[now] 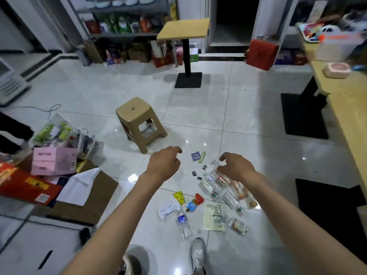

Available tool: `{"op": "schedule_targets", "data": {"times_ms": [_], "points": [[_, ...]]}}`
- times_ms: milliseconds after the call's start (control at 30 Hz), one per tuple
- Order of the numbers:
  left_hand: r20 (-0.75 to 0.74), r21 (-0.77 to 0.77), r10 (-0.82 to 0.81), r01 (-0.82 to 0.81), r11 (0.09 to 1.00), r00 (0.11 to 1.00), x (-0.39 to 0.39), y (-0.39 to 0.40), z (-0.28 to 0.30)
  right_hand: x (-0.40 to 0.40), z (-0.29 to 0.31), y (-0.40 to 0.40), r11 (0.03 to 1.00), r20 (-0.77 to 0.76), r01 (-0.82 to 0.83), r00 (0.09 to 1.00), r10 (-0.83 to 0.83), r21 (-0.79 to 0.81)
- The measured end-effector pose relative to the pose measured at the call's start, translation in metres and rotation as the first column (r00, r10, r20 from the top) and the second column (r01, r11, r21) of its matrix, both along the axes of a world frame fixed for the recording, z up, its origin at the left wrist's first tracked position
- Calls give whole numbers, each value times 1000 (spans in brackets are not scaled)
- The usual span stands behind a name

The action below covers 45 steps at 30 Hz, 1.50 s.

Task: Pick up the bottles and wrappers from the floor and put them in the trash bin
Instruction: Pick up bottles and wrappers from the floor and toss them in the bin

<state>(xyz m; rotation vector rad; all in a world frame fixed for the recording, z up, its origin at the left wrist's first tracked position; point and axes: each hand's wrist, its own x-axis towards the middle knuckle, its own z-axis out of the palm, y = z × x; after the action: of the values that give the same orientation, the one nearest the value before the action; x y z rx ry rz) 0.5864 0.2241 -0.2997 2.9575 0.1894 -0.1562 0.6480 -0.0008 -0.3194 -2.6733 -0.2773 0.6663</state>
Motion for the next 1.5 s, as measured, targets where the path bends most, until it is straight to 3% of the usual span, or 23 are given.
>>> {"op": "schedule_targets", "data": {"times_ms": [133,300,433,567,767,933,1067,1167,1500], "points": [[-2,-56,48,-48,997,999,47,14,-32,38,-30,9,1000,-11,30,999,-30,3],[-51,-144,109,-115,983,993,105,14,-137,81,-131,19,998,-49,49,997,-51,-39],[-165,-130,79,-101,986,983,145,1,-291,109,-271,24,963,30,-9,999,17,-270],[-200,-138,81,-110,984,976,166,-4,-465,133,-430,29,964,11,5,1000,-2,-267],[-226,-23,53,-59,998,973,173,15,-732,166,-685,46,958,50,-107,991,124,-265],[-227,-54,69,-83,995,971,160,24,-873,173,-827,55,974,71,-133,986,148,-185],[-328,-16,71,-81,997,942,134,14,-937,170,-882,61,974,62,-154,984,166,-165],[-324,45,88,-78,996,942,124,8,-964,172,-898,59,976,85,-138,984,154,-170],[-350,-242,157,-251,937,923,129,10,-967,168,-912,68,976,73,-95,991,111,-195]]}}
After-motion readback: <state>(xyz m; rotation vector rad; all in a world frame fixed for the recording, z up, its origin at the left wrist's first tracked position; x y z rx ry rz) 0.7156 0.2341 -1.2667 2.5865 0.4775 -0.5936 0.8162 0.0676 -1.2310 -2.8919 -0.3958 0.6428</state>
